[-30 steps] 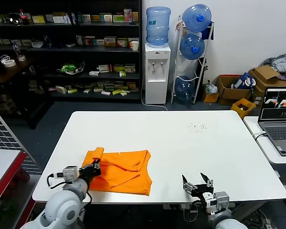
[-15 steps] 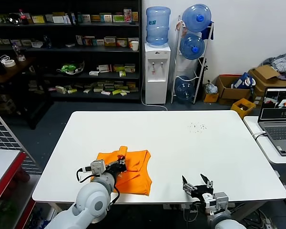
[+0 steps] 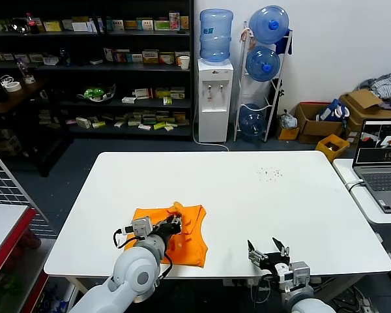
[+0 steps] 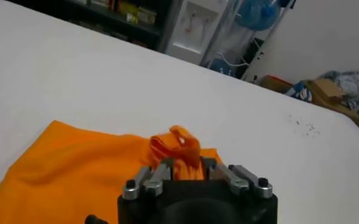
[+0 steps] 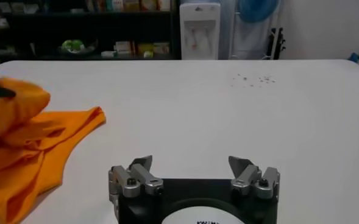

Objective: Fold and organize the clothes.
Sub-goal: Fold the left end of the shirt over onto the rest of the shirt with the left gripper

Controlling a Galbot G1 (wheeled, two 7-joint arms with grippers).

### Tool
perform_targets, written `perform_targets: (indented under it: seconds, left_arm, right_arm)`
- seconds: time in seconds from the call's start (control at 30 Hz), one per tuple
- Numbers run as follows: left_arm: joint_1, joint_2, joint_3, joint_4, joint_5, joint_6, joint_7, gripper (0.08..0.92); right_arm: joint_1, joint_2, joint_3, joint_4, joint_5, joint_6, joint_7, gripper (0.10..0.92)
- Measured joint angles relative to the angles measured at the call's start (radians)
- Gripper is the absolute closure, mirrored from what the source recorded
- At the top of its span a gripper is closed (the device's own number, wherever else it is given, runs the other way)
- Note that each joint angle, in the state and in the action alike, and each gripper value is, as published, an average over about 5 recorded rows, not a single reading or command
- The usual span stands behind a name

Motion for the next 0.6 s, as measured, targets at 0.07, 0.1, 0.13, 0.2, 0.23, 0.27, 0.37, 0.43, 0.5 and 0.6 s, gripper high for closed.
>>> perform_targets:
  seconds: [0.07, 0.1, 0.13, 0.2, 0.23, 0.27, 0.37, 0.43, 0.5, 0.6]
  left_arm:
    - [0.006, 0.004, -0.01, -0.009, -0.005, 0.001, 0.002, 0.513]
    - [0.011, 0.008, -0.017, -0.013, -0.006, 0.001, 0.005, 0.487]
    - [0.017, 0.014, -0.026, -0.016, -0.007, 0.001, 0.008, 0.452]
    - [0.032, 0.03, -0.048, -0.02, -0.007, 0.0, 0.017, 0.4]
    - [0.041, 0.041, -0.062, -0.021, -0.005, -0.001, 0.024, 0.365]
    - [0.052, 0.054, -0.077, -0.021, -0.001, -0.003, 0.034, 0.339]
    - [0.092, 0.099, -0.131, -0.014, 0.019, -0.015, 0.077, 0.253]
    - [0.125, 0.131, -0.171, -0.005, 0.039, -0.027, 0.117, 0.209]
    - [0.159, 0.157, -0.206, 0.006, 0.06, -0.04, 0.16, 0.188]
    - [0.202, 0.182, -0.243, 0.023, 0.093, -0.058, 0.224, 0.179]
  right_arm:
    - [0.002, -0.001, -0.002, 0.0, 0.0, 0.0, 0.0, 0.203]
    - [0.003, -0.001, -0.003, 0.0, 0.0, 0.0, 0.0, 0.203]
    - [0.004, -0.002, -0.003, 0.0, 0.001, 0.0, 0.0, 0.203]
    - [0.006, -0.003, -0.005, -0.001, 0.002, 0.001, 0.0, 0.203]
    - [0.007, -0.003, -0.006, -0.002, 0.002, 0.002, 0.0, 0.203]
    - [0.008, -0.003, -0.008, -0.002, 0.002, 0.003, -0.001, 0.203]
    - [0.011, -0.002, -0.012, -0.003, 0.002, 0.004, -0.002, 0.203]
    - [0.012, -0.001, -0.014, -0.004, 0.002, 0.005, -0.002, 0.203]
    - [0.013, -0.001, -0.014, -0.004, 0.002, 0.005, -0.003, 0.203]
    - [0.012, -0.003, -0.014, -0.003, 0.003, 0.005, -0.003, 0.203]
